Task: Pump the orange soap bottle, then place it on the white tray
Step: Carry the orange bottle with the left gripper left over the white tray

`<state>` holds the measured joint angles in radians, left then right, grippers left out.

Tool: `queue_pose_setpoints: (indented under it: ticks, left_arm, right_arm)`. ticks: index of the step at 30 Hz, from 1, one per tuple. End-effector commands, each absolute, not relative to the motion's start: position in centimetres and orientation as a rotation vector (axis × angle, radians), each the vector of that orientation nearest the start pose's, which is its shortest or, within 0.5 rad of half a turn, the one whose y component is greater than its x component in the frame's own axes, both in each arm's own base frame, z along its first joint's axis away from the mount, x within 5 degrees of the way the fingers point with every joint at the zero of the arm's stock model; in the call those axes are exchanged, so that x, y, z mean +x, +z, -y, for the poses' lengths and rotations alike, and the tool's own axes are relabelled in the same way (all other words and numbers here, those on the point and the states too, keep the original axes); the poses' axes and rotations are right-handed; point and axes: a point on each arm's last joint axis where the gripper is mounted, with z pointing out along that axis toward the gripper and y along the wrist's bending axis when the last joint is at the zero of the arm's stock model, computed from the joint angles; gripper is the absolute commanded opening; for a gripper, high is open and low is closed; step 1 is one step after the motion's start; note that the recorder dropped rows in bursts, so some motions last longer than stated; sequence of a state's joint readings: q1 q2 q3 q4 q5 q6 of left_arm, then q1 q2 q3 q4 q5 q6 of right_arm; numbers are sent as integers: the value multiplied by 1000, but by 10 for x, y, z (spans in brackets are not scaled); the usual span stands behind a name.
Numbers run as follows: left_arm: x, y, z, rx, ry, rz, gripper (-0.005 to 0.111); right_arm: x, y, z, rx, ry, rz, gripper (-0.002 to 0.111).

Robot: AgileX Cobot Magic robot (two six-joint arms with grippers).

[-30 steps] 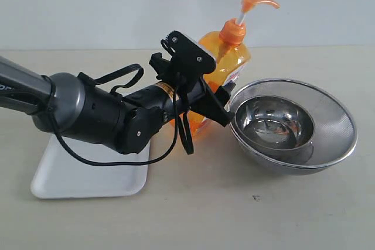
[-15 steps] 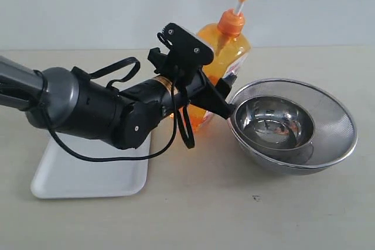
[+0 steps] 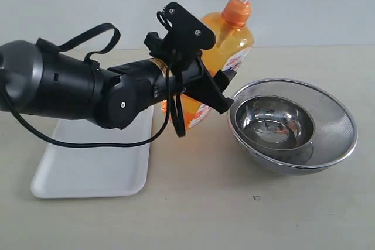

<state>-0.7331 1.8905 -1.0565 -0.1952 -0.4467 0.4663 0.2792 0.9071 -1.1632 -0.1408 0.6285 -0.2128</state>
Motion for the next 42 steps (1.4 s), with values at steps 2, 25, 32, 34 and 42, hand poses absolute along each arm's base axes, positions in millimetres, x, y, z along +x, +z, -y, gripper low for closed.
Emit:
queue_pose_setpoints:
  ticks: [2, 25, 32, 34, 42]
  left_arm:
    - [306, 238, 265, 853, -220, -1558, 5]
    - [288, 287, 216, 901, -159, -1592, 5]
    - [272, 292, 192, 845, -155, -1579, 5]
    - [269, 294, 188, 839, -151, -1577, 5]
    - [259, 299, 174, 819, -139, -1576, 5]
  right_arm:
    - [168, 446, -38, -517, -156, -1800, 0]
    - [167, 443, -36, -527, -176, -1835, 0]
    - [167, 443, -36, -527, -176, -1835, 0]
    - [167, 443, -36, -527, -176, -1835, 0]
    - [166, 442, -36, -530, -178, -1854, 0]
